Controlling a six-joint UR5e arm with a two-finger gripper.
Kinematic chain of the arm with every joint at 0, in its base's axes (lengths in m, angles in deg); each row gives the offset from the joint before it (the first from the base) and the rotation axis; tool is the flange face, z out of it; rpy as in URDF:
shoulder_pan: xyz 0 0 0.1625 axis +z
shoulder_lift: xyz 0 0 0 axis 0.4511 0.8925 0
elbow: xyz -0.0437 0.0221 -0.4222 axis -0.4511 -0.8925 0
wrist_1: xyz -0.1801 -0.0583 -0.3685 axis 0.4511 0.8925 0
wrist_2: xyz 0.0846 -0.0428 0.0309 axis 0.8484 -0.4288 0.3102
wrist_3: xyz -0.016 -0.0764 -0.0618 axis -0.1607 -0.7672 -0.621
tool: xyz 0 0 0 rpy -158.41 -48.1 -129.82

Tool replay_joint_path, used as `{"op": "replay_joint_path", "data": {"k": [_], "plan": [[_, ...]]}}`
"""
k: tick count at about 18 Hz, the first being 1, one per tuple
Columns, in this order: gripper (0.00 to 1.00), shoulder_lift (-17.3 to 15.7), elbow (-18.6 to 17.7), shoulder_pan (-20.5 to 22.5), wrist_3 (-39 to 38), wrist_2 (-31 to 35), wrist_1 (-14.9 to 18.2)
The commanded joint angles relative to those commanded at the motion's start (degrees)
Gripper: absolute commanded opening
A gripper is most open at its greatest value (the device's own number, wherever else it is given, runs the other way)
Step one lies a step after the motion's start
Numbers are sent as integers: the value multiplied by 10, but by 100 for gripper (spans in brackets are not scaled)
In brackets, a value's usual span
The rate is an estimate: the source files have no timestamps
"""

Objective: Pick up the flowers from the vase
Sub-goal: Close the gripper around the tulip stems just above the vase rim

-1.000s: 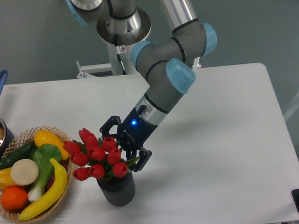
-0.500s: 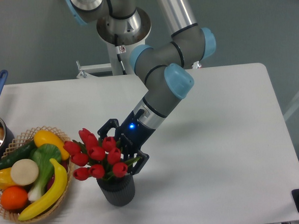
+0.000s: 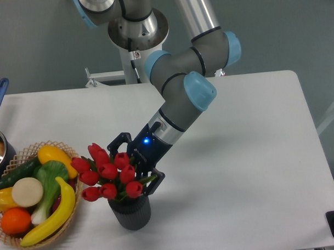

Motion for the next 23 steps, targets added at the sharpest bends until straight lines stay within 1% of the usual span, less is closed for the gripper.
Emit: {"op": "replay_joint_path", "data": {"k": [1, 3, 8, 11, 12, 21, 23], "plan": [[92, 0, 1, 0, 0, 0, 0], [85, 0, 3, 0, 0, 0, 0], [63, 0, 3, 1, -1, 0, 0], [53, -1, 7, 1, -10, -1, 0], [47, -1, 8, 1, -15, -1, 0], [45, -4, 11, 3, -21, -2, 0], [45, -6, 11, 5, -21, -14, 0]]}}
